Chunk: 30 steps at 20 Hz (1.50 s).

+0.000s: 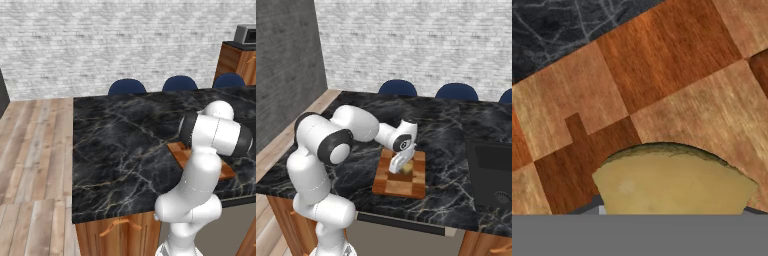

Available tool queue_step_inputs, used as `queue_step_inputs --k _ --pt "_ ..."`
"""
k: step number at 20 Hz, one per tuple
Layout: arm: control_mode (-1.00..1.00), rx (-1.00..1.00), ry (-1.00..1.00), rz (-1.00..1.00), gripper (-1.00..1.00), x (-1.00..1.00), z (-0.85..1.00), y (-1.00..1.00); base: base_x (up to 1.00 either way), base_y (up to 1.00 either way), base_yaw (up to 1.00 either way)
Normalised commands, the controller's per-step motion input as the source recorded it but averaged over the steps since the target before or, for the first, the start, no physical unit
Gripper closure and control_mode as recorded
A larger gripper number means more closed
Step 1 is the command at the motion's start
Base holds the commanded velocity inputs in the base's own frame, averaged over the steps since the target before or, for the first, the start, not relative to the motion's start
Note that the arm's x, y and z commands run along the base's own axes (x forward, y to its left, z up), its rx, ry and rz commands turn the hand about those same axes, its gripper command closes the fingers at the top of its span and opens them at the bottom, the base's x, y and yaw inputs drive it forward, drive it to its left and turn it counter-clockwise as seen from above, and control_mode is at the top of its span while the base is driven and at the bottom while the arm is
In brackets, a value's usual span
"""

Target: Pick up the sponge from the counter and clean the cutting board by briefly scrubbing or pressing down on the cutting board. Once finished, release the sponge.

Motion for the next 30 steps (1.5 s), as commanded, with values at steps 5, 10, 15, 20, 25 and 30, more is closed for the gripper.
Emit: queue_step_inputs --k 5,10,15,20,25,30 --pt "-1.00 0.01 0.00 0.00 1.00 -0.74 -0.23 -0.08 0.00 0.00 0.00" --pt "-1.00 0.00 0.00 0.00 1.00 -0.71 -0.19 0.00 0.00 0.00 0.00" --pt "-1.00 0.00 0.02 0.00 1.00 -0.75 -0.19 0.00 0.00 0.00 0.00" --pt "-1.00 0.00 0.12 0.00 1.00 -0.68 -0.11 0.00 0.00 0.00 0.00" --pt "-1.00 0.00 0.15 0.00 1.00 -0.61 -0.10 0.00 0.00 0.00 0.00" --pt "-1.00 0.00 0.01 0.00 1.00 -0.21 0.05 -0.13 0.00 0.00 0.00"
